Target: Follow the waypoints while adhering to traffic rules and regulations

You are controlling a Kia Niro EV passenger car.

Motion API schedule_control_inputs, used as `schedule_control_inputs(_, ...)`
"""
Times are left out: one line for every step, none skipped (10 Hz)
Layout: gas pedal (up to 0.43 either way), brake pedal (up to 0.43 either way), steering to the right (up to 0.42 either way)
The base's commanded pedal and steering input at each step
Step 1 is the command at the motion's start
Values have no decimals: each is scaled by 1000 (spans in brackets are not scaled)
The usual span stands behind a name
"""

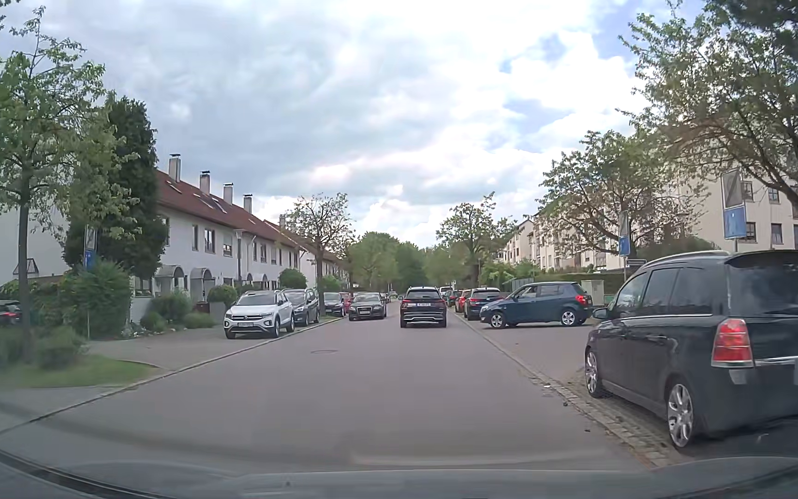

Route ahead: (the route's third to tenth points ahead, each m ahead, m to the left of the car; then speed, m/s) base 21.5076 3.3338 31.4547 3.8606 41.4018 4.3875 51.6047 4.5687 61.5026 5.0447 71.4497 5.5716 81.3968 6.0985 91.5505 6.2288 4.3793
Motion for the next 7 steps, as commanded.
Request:
schedule_control_inputs(0,18,-2)
schedule_control_inputs(0,18,-3)
schedule_control_inputs(0,18,-5)
schedule_control_inputs(0,18,-6)
schedule_control_inputs(0,18,-7)
schedule_control_inputs(47,24,-7)
schedule_control_inputs(87,18,-8)
